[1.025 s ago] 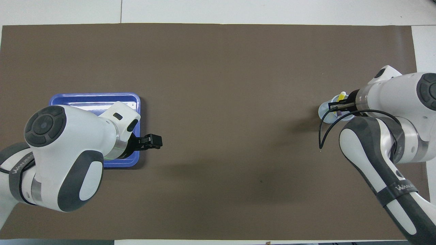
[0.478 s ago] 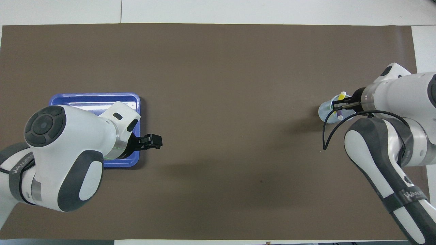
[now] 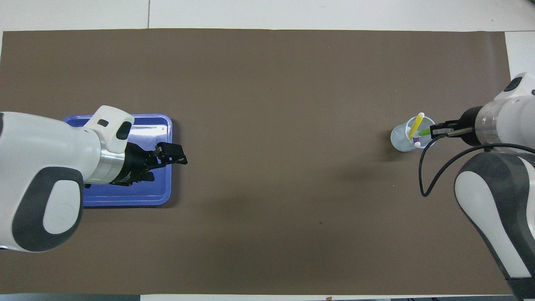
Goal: Right arm passes pens to left for tray arrangement
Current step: 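Pull the green pen from the cup with the right gripper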
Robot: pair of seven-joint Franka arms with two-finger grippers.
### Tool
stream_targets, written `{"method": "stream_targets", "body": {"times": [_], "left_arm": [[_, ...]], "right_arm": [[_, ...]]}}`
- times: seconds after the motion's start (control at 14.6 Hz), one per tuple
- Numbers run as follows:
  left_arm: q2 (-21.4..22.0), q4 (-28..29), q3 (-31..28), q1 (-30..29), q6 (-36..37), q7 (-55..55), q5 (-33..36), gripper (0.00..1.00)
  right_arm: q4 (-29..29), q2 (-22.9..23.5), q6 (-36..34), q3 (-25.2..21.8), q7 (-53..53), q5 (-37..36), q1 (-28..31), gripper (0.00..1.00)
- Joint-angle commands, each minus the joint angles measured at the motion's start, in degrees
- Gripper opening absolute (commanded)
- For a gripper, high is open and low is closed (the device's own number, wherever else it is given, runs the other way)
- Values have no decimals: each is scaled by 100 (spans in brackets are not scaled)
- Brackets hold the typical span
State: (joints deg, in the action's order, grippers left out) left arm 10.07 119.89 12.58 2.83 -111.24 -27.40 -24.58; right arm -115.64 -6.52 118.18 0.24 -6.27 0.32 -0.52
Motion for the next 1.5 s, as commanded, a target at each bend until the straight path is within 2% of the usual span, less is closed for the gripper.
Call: {"method": "stream_targets", "body": {"times": [0.0,0.27,0.48,0.68,0.89,1.16,1.3,1.43], "left_arm": [[109,-115,34,-63,156,-352,-213,100],[136,-439,34,-72,120,-1335,-845,100],[171,-537,25,-81,103,-2327,-1407,100],[232,-502,25,-72,85,-3022,-2014,100],[293,-432,43,7,-89,-3753,-2304,100],[574,-239,157,208,-888,-4807,-2508,100],[994,190,175,446,-1668,-5430,-2499,100],[1356,578,253,622,-2102,-5818,-2499,100]], "right_arm": [[305,63,-313,55,116,414,35,0],[305,64,-286,99,870,1749,17,0],[331,81,-86,599,2423,2786,26,0],[664,204,100,978,3761,3772,17,0],[920,292,57,1381,4483,4176,17,0],[1114,301,21,2023,5335,4371,8,0],[1123,301,30,2295,5784,4371,-18,0],[1140,301,21,2559,6180,4371,-18,0]]}}
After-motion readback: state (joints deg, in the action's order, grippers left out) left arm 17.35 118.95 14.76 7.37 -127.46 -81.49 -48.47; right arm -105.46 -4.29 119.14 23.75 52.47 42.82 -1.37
